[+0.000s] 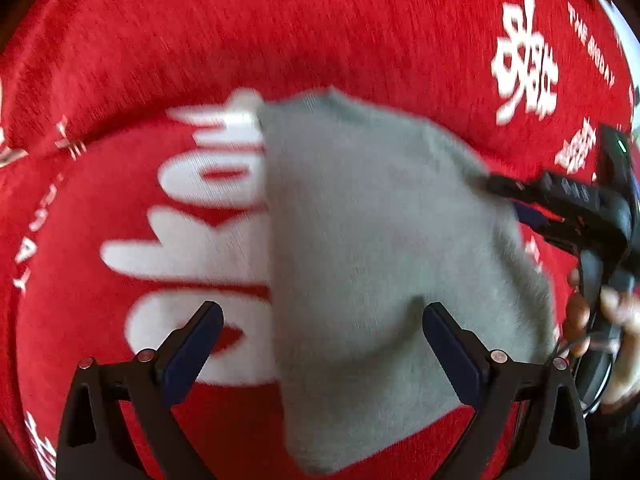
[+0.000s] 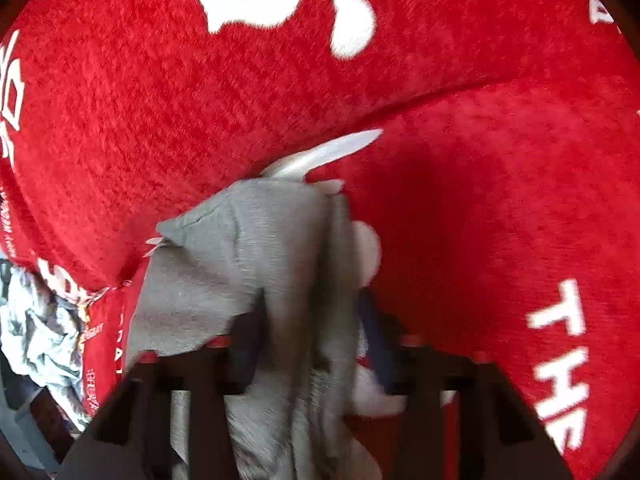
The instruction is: Fold small clothes
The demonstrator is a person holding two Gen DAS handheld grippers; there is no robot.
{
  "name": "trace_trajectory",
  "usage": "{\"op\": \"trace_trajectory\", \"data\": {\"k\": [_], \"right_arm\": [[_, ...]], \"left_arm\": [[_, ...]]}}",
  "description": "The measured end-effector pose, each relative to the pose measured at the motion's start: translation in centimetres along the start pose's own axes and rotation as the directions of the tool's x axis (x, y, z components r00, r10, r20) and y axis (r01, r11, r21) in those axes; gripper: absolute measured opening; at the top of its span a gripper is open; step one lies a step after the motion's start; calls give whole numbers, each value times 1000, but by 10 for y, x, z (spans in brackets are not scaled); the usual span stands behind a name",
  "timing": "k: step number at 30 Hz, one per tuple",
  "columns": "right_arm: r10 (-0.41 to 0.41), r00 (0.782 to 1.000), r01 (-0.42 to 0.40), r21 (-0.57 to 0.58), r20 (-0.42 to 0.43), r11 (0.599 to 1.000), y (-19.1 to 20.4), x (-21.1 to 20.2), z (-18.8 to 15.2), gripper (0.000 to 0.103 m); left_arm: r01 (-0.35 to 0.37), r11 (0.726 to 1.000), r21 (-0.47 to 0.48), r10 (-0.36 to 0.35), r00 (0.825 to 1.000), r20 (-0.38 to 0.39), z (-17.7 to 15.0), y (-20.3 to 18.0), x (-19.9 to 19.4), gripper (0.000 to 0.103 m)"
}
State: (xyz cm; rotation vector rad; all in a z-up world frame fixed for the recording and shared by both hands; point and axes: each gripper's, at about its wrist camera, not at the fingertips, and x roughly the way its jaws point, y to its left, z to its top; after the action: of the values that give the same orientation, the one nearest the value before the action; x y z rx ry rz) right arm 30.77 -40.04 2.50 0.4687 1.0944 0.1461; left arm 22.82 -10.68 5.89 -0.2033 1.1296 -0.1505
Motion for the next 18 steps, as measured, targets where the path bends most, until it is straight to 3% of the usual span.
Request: {"op": "trace_trajectory", "data": {"k": [3,6,8,10,12,14,15,18], "right_arm": [[20,995,-3,-160,102,987,32,-28,8,55],[93,994,-76,-282,48,956,64,-26,14,62],[140,990,-141,-352,-28,925,84,-10,14,68],[149,984,-175,-356,-100,918,89,12,15,69],[72,986,-118,-320,-151,940,79,44,22,68],[29,995,-56,-283,-99,957,56,59,27,68],[24,996,-43,-252,-81,967,46,61,30,62],[67,996,-77,-185,-63,980,36,56,32,60]], "left_arm": [[-17,997,-70,19,999,35,32,15,-2,101],[-32,990,-135,33,999,2,60,24,17,101],[-40,987,-157,30,997,-64,76,28,42,101],[-104,985,-137,89,989,-115,80,28,63,101],[-136,985,-108,119,981,-151,82,30,82,103],[-116,986,-116,96,982,-165,81,34,91,103],[-107,986,-129,84,982,-167,81,36,92,103],[-106,989,-101,90,985,-145,81,34,88,103]]}}
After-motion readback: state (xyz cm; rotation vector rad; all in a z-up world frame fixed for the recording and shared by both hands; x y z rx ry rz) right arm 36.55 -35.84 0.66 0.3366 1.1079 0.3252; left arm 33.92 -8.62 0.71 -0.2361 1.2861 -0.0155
